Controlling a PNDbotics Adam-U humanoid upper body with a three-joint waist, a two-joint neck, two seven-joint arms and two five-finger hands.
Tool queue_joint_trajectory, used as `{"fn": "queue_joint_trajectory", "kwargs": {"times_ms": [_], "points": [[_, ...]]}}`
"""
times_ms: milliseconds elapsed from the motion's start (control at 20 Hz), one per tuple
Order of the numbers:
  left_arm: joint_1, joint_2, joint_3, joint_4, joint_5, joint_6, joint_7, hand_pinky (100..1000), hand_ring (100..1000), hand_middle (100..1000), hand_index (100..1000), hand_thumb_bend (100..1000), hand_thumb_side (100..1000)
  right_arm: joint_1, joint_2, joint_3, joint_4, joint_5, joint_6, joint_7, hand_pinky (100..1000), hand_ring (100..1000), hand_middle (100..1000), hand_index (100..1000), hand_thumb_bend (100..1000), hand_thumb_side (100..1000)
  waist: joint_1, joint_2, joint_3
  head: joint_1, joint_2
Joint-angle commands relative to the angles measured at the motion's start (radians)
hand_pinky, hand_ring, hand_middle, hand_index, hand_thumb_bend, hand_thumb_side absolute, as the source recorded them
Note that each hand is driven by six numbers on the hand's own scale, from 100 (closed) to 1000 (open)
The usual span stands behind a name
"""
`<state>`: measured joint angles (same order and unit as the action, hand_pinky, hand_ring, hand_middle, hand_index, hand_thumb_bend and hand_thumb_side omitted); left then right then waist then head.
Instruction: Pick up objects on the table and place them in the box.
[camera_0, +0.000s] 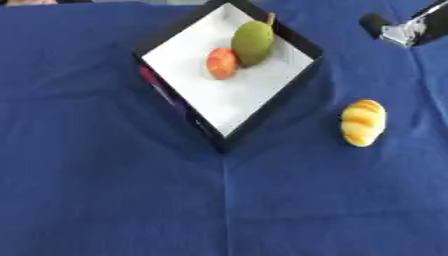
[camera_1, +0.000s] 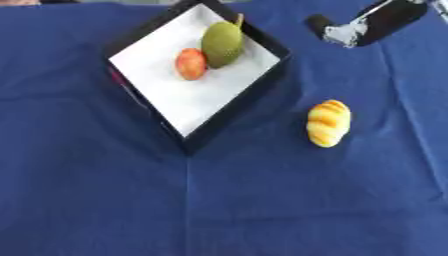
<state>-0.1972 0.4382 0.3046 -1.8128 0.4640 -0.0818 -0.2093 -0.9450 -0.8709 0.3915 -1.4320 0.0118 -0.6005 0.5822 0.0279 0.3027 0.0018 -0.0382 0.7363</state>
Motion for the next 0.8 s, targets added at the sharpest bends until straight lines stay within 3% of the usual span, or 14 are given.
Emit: {"fn": "queue_joint_trajectory", "kwargs": {"times_ms": [50,500,800], "points": [[-0.004,0.017,0.004,-0.01,-0.006,0.0,-0.006,683,721,722,781,100,668,-0.001,-0.033,0.0,0.006,-0.004,-0.224,0.256,1000,870,840,902,100,421,-0.006,-0.039,0.003,-0.003,0.003],[-0.004,0.019,0.004,-0.005,-0.014,0.005,-0.013,684,719,718,780,100,668,0.102,-0.135,-0.016,-0.051,-0.024,-0.259,0.323,1000,864,820,882,130,488,-0.008,-0.035,0.003,-0.008,0.001],[-0.007,0.021,0.003,-0.004,-0.011,0.004,-0.025,691,720,719,783,100,663,0.175,-0.182,-0.01,-0.086,0.03,-0.278,0.325,1000,863,812,878,252,523,-0.008,-0.033,0.005,-0.011,0.0]]}}
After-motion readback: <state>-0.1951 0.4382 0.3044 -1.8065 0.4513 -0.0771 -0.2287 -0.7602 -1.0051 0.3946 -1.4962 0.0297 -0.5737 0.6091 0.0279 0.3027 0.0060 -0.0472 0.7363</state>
